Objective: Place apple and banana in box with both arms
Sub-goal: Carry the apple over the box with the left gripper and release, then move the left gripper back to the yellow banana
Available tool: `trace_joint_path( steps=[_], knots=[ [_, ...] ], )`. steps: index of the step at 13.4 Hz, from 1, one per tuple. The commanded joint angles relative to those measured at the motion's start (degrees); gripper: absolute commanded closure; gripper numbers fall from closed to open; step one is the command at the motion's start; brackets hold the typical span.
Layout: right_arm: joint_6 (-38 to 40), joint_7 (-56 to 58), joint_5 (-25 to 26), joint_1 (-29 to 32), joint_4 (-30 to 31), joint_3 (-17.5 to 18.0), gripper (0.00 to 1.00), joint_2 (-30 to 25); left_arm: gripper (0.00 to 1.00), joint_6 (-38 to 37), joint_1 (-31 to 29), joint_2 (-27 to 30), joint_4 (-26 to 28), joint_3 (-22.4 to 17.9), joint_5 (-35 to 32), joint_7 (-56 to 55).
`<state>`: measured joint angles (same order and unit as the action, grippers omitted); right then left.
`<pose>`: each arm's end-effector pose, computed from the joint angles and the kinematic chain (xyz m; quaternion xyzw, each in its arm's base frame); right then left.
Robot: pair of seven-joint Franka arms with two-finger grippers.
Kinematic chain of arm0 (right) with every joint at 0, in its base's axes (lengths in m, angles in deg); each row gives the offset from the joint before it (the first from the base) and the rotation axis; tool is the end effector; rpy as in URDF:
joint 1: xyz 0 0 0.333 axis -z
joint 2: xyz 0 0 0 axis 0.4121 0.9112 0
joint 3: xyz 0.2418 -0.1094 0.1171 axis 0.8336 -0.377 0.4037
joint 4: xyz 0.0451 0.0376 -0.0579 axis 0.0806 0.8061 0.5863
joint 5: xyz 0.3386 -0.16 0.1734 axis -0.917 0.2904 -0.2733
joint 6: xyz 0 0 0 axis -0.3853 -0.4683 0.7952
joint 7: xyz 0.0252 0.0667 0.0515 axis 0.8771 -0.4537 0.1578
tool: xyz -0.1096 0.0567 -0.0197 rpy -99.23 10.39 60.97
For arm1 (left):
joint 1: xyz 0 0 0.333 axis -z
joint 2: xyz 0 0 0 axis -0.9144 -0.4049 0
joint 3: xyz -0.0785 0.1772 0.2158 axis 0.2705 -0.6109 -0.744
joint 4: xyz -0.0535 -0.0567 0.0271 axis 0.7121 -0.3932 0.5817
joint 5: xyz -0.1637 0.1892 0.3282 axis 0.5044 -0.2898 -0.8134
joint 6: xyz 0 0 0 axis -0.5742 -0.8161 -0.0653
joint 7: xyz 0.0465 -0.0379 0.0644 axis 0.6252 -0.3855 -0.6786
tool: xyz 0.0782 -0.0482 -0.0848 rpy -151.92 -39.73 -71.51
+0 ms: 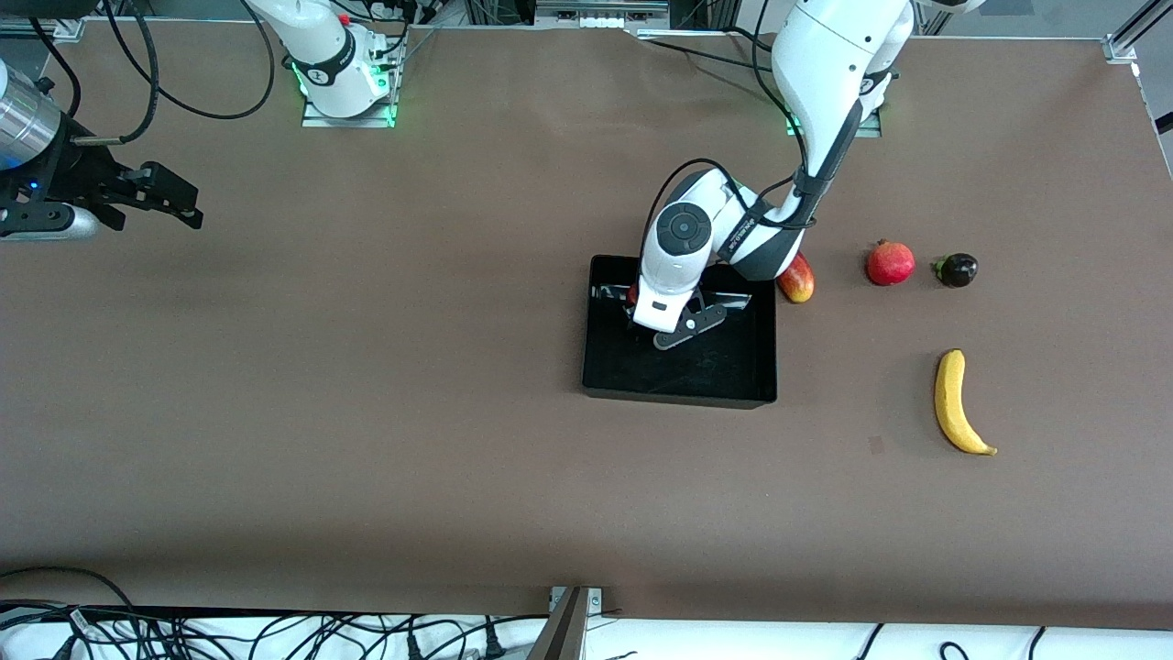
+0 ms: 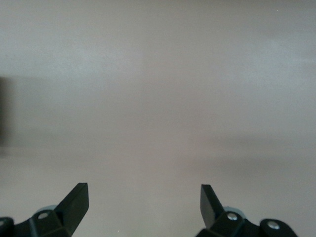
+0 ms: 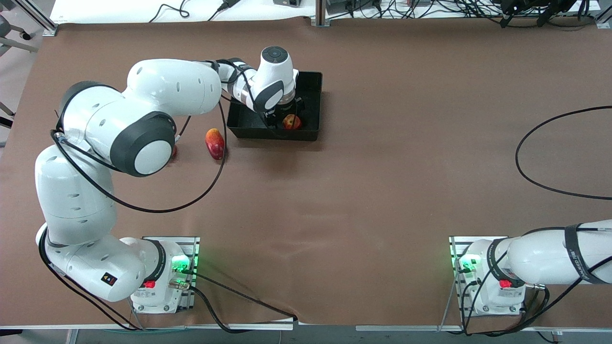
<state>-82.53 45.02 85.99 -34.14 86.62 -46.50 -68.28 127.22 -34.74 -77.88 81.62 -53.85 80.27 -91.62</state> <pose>0.5677 0.0319 0.5491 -0.9999 -0.0108 0.0046 0.0080 0.5054 -0.3944 0.1326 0.9691 0.2456 -0.0245 0.0012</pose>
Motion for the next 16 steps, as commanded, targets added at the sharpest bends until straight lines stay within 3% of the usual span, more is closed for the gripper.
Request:
trace_joint_path(
  steps=[1,4,6,8,11,16],
  knots=[
    [1.3,0.6,1.0,0.8,-1.5,0.9,0.00,0.6,0.00,-8.4,0.1,3.4,-1.5,-0.1,-1.3,-0.8],
    [1.3,0.2,1.0,0.9,-1.5,0.9,0.00,0.6,0.00,-23.9,-1.9,7.8,-8.0,-0.3,2.7,5.6],
    [1.3,0.2,0.9,0.8,-1.5,0.9,0.00,0.6,0.00,-34.1,-6.5,9.2,-14.0,-0.7,3.1,13.2],
    [1.4,0.1,0.9,0.8,-1.5,0.9,0.00,0.6,0.00,-38.8,-12.4,10.4,-15.2,-1.2,2.7,26.4],
    [1.4,0.2,0.9,0.8,-1.4,0.9,0.00,0.6,0.00,-38.8,-23.2,9.2,-14.9,-1.6,-1.7,47.9],
    [1.5,0.2,0.9,0.9,-1.3,0.9,0.00,0.6,0.00,-28.7,-36.8,6.2,-14.8,-2.1,-5.7,75.4]
  ],
)
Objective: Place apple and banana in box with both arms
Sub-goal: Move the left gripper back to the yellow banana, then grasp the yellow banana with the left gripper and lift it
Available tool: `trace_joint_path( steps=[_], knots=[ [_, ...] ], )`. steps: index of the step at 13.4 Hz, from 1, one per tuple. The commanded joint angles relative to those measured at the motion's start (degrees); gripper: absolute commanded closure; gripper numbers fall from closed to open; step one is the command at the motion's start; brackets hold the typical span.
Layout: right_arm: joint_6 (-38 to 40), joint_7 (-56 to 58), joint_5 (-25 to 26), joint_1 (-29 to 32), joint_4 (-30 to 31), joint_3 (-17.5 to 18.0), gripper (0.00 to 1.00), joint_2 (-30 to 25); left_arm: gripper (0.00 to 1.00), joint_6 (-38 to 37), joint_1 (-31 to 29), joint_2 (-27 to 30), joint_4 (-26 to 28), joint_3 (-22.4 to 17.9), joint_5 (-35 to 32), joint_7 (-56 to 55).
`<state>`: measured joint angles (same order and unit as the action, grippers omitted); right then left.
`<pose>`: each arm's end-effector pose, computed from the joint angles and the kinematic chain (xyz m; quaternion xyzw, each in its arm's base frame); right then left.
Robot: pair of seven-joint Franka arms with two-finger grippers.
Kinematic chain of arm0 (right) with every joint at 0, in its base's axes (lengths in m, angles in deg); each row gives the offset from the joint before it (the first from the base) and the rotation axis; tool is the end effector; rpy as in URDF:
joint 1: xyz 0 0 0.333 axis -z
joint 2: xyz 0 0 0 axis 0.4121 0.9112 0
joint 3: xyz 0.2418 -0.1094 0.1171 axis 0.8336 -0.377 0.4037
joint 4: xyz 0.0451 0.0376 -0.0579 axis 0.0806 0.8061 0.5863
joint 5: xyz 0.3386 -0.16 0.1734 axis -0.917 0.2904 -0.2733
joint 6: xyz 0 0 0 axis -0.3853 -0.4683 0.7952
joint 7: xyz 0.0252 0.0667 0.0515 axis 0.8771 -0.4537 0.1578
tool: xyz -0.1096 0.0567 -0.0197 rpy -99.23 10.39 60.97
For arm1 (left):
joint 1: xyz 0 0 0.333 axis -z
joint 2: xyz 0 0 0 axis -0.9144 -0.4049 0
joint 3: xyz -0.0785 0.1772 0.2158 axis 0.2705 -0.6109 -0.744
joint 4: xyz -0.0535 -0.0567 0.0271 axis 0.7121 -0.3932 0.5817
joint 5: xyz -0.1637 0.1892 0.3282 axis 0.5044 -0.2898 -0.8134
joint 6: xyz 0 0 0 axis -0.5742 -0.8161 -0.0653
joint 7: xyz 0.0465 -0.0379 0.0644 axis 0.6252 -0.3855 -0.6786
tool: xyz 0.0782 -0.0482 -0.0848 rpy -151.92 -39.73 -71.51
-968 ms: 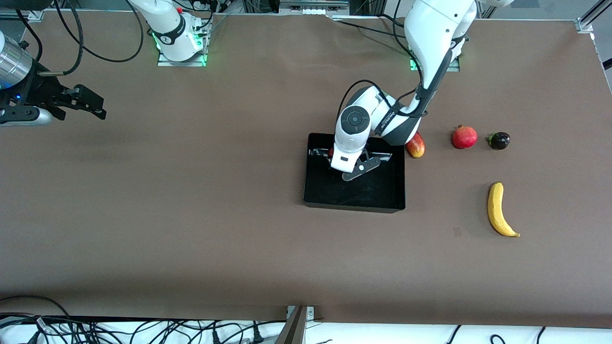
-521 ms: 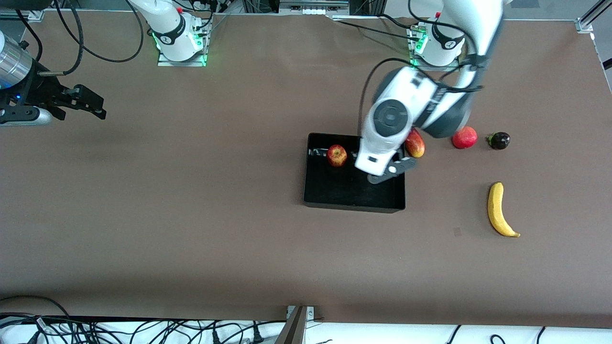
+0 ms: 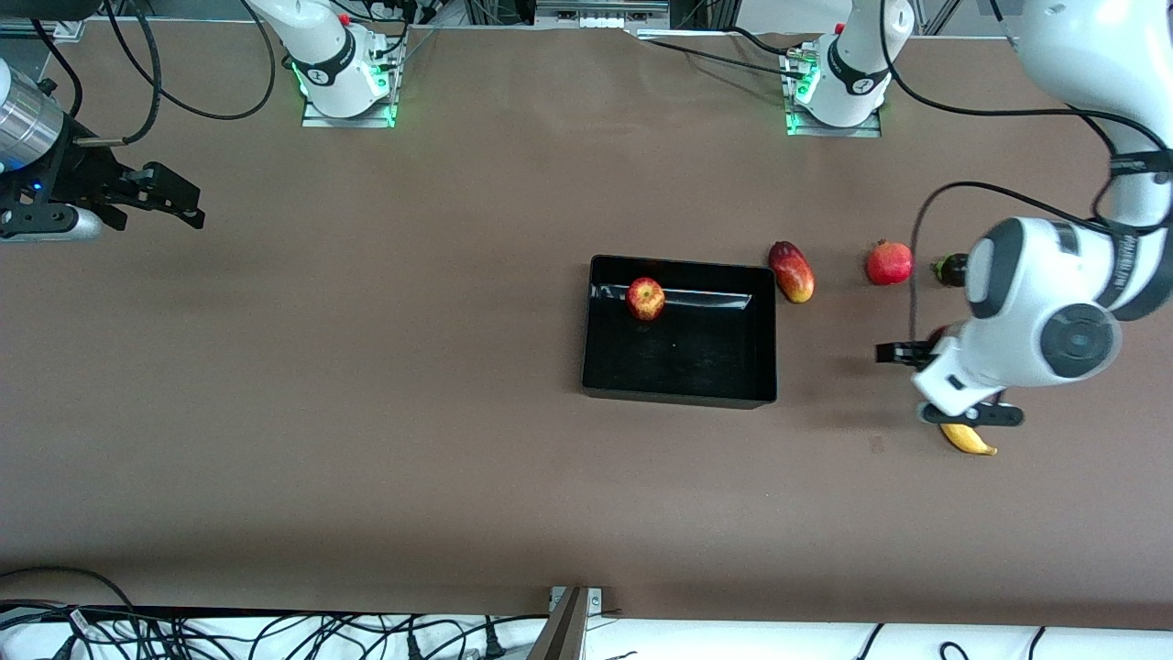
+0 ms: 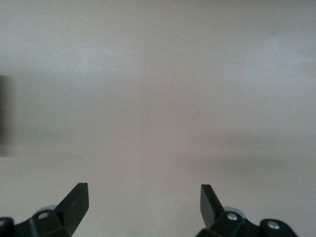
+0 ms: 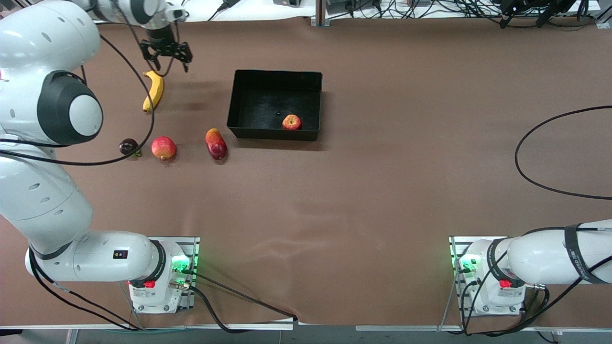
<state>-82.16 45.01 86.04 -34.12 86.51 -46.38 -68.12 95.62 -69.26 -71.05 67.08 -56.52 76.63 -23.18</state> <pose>0.5676 0.0329 0.5480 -0.9999 -0.0117 0.0082 0.0072 0.6661 0.0038 0.2793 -0.9933 0.0369 0.1046 0.0314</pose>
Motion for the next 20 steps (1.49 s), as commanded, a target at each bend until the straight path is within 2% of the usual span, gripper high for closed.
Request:
trace_joint_path(
  steps=[1,4,6,8,9,10,11,12,13,16,18,20],
  knots=[
    [1.1,0.2,0.8,0.9,-1.2,0.8,0.00,0.4,0.00,5.6,-3.5,-1.8,-0.1,0.3,-3.0,8.9],
    [1.1,0.3,0.8,0.9,-1.2,0.8,0.00,0.4,0.00,13.5,-7.0,-5.5,0.0,0.5,-4.2,13.0],
    [1.1,0.3,0.8,0.9,-1.2,0.8,0.00,0.4,0.00,19.5,-8.1,-8.7,0.8,0.6,-7.8,13.2],
    [1.1,0.3,0.8,0.9,-1.2,0.8,0.00,0.4,0.00,26.7,-8.6,-9.9,4.4,0.6,-10.4,12.9],
    [1.1,0.3,0.8,0.9,-1.2,0.8,0.00,0.4,0.05,30.0,-8.6,-10.1,6.4,0.5,-11.2,12.4],
    [1.1,0.3,0.8,0.9,-1.2,0.8,0.00,0.4,0.21,33.5,-8.7,-10.7,8.0,0.5,-11.4,11.9],
    [1.1,0.3,0.8,0.9,-1.2,0.8,0.00,0.4,0.55,36.5,-8.9,-10.9,9.7,0.3,-11.4,11.6],
    [1.1,0.3,0.8,0.9,-1.2,0.8,0.00,0.4,0.96,38.2,-9.2,-11.2,10.5,0.3,-11.4,11.5],
    [1.1,0.3,0.8,0.9,-1.2,0.8,0.00,0.4,1.00,38.5,-9.4,-11.4,10.8,0.3,-11.4,11.6],
    [1.1,0.3,0.7,0.9,-1.2,0.8,0.00,0.4,1.00,35.7,-9.6,-9.1,11.7,0.4,-11.4,11.0],
    [1.1,0.3,0.8,0.9,-1.2,0.8,0.00,0.4,1.00,20.8,-9.0,-4.6,9.2,2.0,-10.6,10.9],
    [1.1,0.3,0.8,0.9,-1.2,0.8,0.00,0.4,1.00,3.9,-8.5,-1.3,3.6,7.1,-5.8,6.1]
  ],
)
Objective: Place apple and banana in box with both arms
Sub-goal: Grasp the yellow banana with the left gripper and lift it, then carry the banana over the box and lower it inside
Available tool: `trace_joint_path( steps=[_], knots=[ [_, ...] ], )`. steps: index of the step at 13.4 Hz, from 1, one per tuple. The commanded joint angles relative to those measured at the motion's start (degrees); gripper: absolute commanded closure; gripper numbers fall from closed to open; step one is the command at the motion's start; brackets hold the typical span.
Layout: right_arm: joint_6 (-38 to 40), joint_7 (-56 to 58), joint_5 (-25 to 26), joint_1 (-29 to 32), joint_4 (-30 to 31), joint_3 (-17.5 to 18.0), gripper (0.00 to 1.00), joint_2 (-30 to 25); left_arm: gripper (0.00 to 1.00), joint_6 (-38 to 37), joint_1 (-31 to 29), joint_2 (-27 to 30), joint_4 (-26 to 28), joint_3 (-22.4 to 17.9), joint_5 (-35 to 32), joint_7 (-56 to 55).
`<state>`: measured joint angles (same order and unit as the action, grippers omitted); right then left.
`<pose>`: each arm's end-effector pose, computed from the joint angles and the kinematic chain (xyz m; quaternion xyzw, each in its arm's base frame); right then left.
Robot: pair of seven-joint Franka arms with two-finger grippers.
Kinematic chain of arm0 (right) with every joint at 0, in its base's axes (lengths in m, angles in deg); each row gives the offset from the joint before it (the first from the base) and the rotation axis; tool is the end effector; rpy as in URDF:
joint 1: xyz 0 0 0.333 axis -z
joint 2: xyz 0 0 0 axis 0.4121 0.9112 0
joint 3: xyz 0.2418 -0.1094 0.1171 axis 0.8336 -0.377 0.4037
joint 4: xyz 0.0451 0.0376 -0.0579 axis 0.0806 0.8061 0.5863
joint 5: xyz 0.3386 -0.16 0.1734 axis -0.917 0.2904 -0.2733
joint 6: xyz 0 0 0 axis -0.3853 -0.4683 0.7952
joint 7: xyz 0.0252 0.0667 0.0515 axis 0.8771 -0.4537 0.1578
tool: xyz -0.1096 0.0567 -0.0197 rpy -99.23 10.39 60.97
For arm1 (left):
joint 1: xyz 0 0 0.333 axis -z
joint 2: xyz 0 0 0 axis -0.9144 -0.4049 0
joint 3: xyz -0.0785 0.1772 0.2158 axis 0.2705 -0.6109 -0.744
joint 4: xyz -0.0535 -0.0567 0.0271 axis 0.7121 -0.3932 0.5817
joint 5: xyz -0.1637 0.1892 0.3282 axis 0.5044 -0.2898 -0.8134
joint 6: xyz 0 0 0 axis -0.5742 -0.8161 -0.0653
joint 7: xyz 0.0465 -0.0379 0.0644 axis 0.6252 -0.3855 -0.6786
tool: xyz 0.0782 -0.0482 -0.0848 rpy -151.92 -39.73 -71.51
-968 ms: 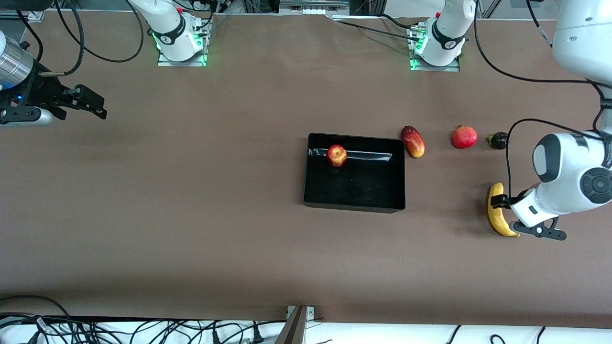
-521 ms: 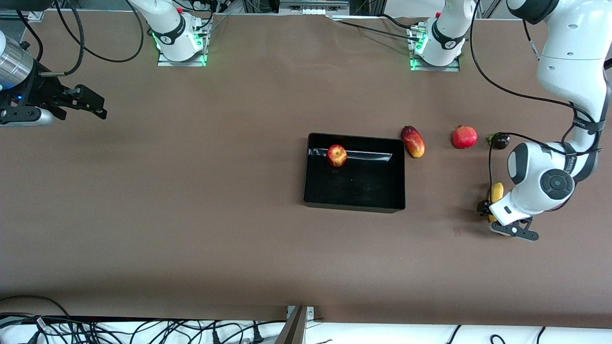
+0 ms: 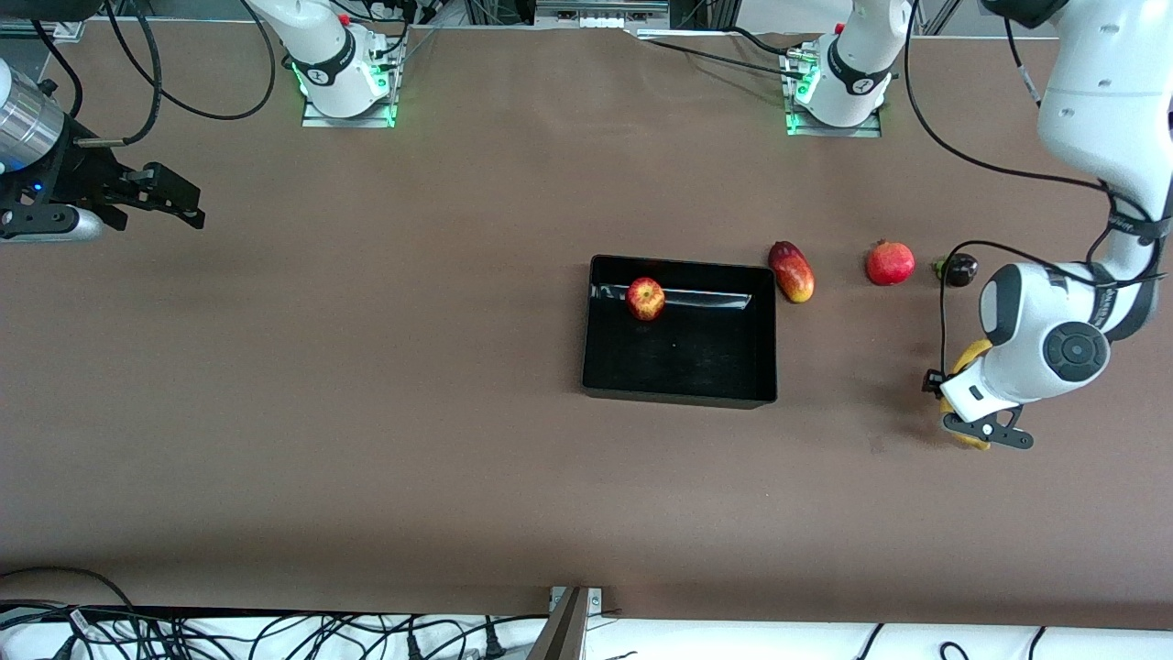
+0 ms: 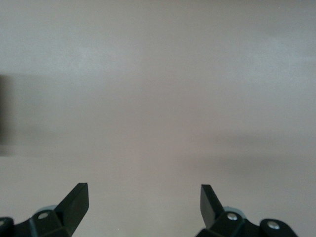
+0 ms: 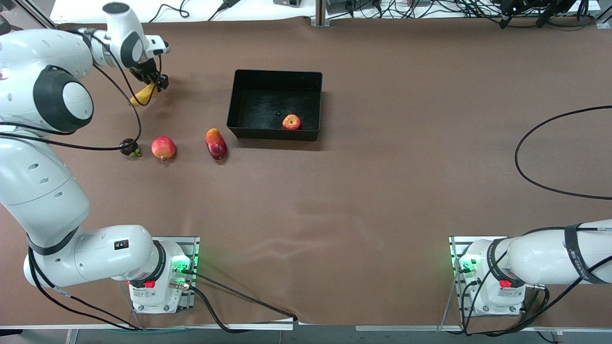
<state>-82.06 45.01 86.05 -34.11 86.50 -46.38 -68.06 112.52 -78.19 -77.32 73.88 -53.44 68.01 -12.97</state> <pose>0.5676 0.0328 0.5473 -0.9999 -0.0116 0.0095 0.0070 0.6557 0.0745 0.1758 -0.9875 0.1267 0.0760 0.0542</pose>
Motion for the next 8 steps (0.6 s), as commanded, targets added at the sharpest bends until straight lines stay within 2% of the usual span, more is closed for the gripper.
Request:
trace_joint_path(
  steps=[1,2,4,6,8],
  knots=[
    [1.0,0.4,0.8,0.9,-1.1,0.8,0.00,0.4,1.00,-19.1,1.5,5.3,-6.5,5.9,4.6,-8.4],
    [1.0,0.4,0.8,0.9,-1.1,0.8,0.00,0.4,1.00,-23.2,3.4,5.9,-9.0,7.0,7.1,-13.4],
    [1.0,0.4,0.7,1.0,-1.1,0.7,0.00,0.4,1.00,-25.6,6.9,7.8,-9.6,9.6,13.1,-23.4],
    [1.0,0.4,0.7,1.1,-1.1,0.7,0.00,0.4,1.00,-25.0,12.2,8.0,-9.6,9.9,15.7,-31.5],
    [1.0,0.4,0.8,1.1,-1.1,0.7,0.00,0.4,1.00,-20.8,16.9,7.6,-9.0,9.5,18.2,-36.9]
  ],
)
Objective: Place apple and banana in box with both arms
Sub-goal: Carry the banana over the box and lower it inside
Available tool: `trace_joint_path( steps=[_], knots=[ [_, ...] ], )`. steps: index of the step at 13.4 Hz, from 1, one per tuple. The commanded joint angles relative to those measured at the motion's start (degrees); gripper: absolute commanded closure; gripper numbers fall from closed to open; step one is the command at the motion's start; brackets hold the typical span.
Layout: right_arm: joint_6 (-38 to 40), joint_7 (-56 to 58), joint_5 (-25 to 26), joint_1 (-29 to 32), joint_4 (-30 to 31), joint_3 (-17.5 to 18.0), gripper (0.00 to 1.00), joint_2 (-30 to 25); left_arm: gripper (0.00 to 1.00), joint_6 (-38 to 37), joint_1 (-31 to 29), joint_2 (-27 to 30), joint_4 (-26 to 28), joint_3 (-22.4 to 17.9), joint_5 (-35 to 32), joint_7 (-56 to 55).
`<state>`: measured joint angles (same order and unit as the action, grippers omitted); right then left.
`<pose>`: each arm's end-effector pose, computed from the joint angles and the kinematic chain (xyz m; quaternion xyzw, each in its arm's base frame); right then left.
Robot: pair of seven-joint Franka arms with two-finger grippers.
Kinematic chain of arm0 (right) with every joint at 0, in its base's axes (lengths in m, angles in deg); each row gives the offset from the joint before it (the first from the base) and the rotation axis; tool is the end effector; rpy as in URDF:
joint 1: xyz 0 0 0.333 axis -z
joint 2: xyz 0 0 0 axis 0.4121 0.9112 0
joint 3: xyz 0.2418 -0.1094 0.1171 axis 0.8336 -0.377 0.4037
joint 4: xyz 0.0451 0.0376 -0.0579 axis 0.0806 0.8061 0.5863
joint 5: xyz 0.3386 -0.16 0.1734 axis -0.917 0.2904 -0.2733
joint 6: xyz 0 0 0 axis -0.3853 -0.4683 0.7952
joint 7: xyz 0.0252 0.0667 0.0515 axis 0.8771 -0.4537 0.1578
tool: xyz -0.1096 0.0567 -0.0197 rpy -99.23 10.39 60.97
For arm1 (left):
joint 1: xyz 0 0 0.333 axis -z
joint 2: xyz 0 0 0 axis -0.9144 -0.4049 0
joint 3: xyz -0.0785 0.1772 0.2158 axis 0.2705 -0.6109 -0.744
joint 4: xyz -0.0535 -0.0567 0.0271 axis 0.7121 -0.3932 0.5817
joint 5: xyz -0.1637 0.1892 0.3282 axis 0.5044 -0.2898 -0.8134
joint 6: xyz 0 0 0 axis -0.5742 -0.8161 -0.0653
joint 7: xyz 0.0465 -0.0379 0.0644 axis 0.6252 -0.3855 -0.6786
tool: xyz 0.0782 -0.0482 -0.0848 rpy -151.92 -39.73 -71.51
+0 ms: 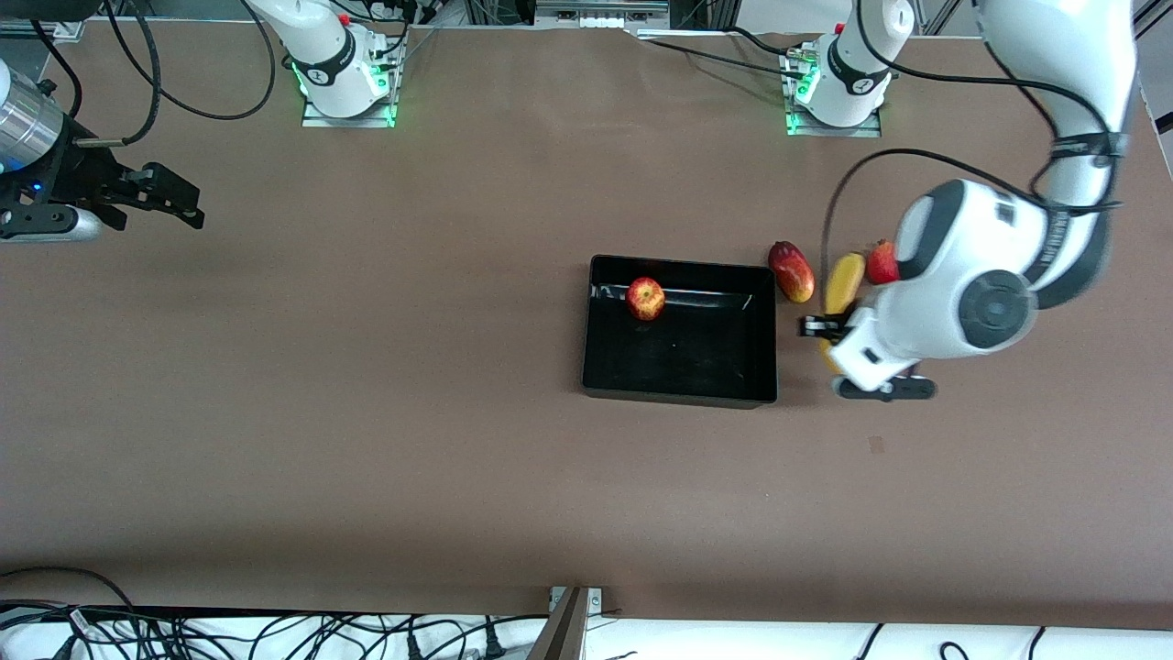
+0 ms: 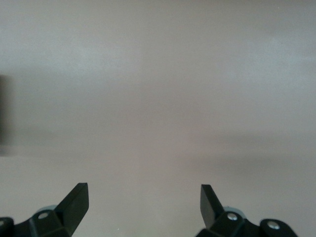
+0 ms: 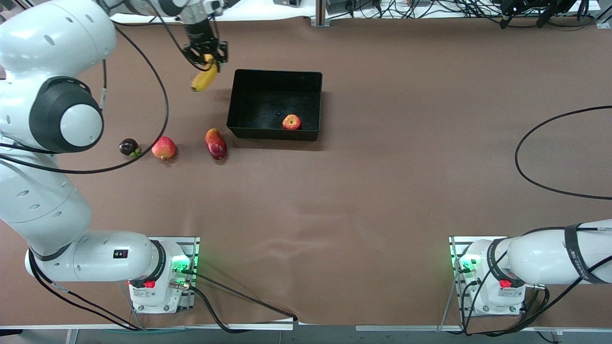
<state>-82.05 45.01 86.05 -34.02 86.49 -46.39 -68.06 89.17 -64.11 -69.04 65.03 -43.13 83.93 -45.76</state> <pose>0.5676 0.0318 0.5474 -0.9999 -0.0107 0.0095 0.0071 0.6286 -0.2030 0.3243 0.9898 0.0274 -0.1359 0.0342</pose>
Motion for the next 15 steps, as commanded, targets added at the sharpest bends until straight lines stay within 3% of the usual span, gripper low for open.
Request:
trace_joint_path(
  steps=[1,11,15],
  knots=[
    [1.0,0.4,0.7,1.0,-1.1,0.7,0.00,0.4,1.00,4.8,3.4,-0.9,0.6,-0.6,2.3,-6.3],
    [1.0,0.4,0.7,1.0,-1.1,0.7,0.00,0.4,1.00,20.8,7.3,-9.4,4.1,-0.4,-6.2,-16.4],
    [1.0,0.4,0.7,1.0,-1.1,0.7,0.00,0.4,1.00,25.5,8.0,-9.5,7.7,-0.4,-8.8,-19.4]
  ],
)
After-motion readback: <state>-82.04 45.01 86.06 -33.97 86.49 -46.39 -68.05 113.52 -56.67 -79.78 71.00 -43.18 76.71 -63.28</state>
